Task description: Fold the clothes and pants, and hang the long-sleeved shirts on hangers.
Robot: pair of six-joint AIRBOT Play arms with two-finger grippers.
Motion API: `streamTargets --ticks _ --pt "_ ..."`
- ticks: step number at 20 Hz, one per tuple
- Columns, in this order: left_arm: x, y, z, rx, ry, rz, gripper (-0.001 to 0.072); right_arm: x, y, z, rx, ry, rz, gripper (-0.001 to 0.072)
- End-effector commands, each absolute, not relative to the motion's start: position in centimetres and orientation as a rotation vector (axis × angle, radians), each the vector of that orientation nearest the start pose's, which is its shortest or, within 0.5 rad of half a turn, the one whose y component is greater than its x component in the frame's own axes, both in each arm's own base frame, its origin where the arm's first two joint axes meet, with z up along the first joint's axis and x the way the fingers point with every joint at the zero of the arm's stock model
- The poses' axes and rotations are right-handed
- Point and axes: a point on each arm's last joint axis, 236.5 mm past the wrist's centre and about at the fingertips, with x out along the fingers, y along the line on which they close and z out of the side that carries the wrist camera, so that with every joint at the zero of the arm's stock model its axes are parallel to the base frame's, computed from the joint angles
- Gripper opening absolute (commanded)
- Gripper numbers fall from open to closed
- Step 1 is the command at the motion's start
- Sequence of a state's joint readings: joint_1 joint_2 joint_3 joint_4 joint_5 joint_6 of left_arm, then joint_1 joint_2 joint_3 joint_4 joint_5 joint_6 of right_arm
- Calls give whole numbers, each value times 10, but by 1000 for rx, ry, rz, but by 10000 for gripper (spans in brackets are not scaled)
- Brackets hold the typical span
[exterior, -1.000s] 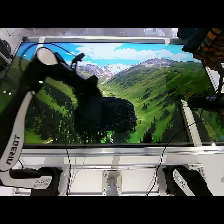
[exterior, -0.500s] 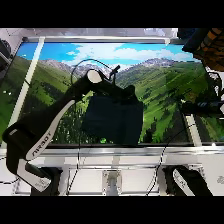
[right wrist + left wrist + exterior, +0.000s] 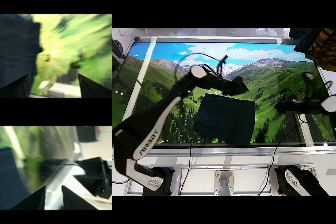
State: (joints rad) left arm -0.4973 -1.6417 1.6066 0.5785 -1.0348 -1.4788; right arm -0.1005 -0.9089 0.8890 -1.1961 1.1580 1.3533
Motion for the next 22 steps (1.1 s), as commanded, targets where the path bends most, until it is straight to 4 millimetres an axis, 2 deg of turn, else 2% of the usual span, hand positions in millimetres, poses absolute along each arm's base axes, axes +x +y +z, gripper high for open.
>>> streamTargets --ticks 1,4,6,7,9,11,14,15,16,17,18,20,22 --pt "405 -303 93 -296 1174 -690 225 320 91 -2 238 1234 378 678" --pt "405 -180 72 101 1251 -322 228 329 131 -48 234 1305 445 677" --pt "395 -122 73 268 1307 -159 237 330 151 -78 210 1346 463 677" --pt "390 -107 71 301 1335 -134 237 330 160 -90 208 1360 467 677" --pt "381 -93 64 289 1366 -114 237 329 175 -103 219 1382 486 676" --pt "369 -77 49 279 1402 -89 237 334 187 -107 202 1371 501 674" --pt "341 -50 15 262 1486 -47 237 340 202 -111 195 1371 521 628" --pt "330 -42 4 259 1513 -36 237 342 208 -110 201 1368 531 531" --pt "319 -36 -6 255 1535 -28 237 346 213 -106 199 1358 540 385" --pt "311 -32 -14 254 1549 -24 237 352 216 -100 195 1338 547 133" --pt "301 -29 -21 255 1561 -22 237 361 218 -92 191 1314 553 16" --pt "289 -26 -32 259 1570 -25 237 383 205 -75 162 1279 511 16" --pt "279 -24 -42 263 1583 -29 237 402 158 -67 69 1296 373 16"
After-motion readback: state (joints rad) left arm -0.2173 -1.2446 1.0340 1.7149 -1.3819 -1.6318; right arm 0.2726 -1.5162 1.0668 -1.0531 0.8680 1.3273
